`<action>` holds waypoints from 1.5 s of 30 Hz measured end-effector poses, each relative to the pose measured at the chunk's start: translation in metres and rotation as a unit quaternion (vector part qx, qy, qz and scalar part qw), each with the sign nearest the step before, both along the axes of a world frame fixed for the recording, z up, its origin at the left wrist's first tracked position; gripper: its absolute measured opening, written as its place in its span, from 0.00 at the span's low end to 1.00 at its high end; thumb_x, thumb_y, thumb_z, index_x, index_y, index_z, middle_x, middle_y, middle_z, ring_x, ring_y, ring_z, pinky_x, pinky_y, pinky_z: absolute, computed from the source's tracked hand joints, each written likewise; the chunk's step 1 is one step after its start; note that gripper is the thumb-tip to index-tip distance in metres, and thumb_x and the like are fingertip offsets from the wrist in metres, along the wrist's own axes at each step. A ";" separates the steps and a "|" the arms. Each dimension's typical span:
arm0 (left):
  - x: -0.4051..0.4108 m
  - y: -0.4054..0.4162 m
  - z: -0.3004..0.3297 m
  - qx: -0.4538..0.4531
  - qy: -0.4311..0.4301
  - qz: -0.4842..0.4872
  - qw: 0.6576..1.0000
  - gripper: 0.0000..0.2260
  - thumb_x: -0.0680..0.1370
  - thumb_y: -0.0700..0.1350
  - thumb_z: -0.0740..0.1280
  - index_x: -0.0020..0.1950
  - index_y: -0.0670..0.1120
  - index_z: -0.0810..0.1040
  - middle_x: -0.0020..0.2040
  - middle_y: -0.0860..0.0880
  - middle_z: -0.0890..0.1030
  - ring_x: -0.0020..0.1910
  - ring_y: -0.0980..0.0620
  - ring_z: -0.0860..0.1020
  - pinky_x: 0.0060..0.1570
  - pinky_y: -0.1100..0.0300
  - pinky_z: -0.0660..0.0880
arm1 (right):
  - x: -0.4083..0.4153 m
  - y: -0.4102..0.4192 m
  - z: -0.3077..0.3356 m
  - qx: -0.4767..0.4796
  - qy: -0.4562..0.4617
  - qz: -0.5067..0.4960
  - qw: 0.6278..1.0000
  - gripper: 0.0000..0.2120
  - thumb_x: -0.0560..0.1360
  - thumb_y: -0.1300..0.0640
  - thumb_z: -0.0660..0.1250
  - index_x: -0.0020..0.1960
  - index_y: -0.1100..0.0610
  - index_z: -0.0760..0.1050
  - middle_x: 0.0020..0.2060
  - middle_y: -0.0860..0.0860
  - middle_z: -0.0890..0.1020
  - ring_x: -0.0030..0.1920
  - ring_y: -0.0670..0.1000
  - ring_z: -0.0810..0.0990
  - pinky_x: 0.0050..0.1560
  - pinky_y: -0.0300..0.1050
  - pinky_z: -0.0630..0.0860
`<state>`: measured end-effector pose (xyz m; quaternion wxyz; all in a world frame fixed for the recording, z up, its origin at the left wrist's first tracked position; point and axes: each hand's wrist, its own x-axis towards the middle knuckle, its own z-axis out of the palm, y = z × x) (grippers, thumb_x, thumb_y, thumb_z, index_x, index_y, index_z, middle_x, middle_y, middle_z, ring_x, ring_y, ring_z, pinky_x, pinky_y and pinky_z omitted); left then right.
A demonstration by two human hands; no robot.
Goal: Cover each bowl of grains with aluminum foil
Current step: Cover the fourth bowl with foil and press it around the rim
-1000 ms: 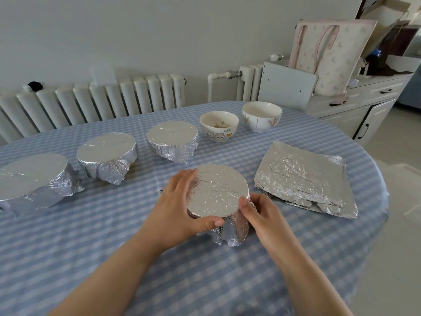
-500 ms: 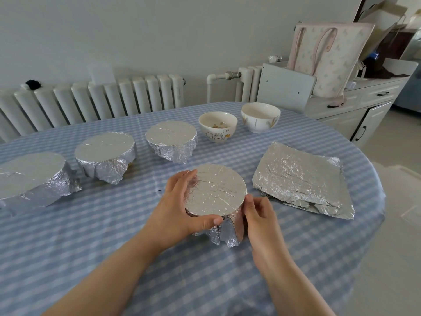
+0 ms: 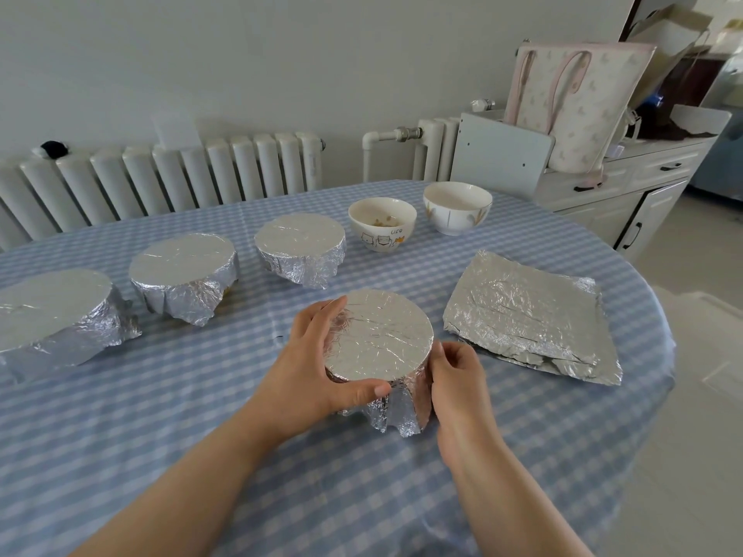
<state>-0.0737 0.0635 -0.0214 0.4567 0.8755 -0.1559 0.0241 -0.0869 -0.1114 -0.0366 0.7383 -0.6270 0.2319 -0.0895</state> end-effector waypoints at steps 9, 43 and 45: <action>0.000 -0.001 -0.002 -0.023 -0.001 0.000 1.000 0.56 0.52 0.75 0.73 0.75 0.60 0.56 0.69 0.65 0.60 0.68 0.68 0.62 0.66 0.66 0.62 | -0.001 0.005 0.002 -0.009 0.000 -0.005 1.000 0.14 0.77 0.70 0.55 0.48 0.53 0.72 0.44 0.55 0.82 0.41 0.50 0.80 0.44 0.46 0.76; -0.024 -0.030 -0.011 -0.041 -0.019 0.100 0.994 0.55 0.57 0.76 0.70 0.77 0.57 0.53 0.75 0.55 0.55 0.74 0.60 0.56 0.73 0.51 0.63 | -0.001 -0.026 -0.005 -0.239 -0.158 0.146 0.947 0.12 0.77 0.42 0.58 0.56 0.46 0.71 0.58 0.47 0.72 0.54 0.29 0.71 0.52 0.22 0.65; -0.026 -0.031 -0.012 -0.039 -0.017 0.100 0.994 0.55 0.57 0.76 0.70 0.77 0.57 0.52 0.75 0.57 0.53 0.74 0.59 0.57 0.72 0.51 0.64 | 0.002 -0.032 -0.004 -0.227 -0.150 0.161 0.949 0.12 0.77 0.45 0.59 0.57 0.48 0.73 0.60 0.50 0.72 0.52 0.29 0.73 0.51 0.23 0.67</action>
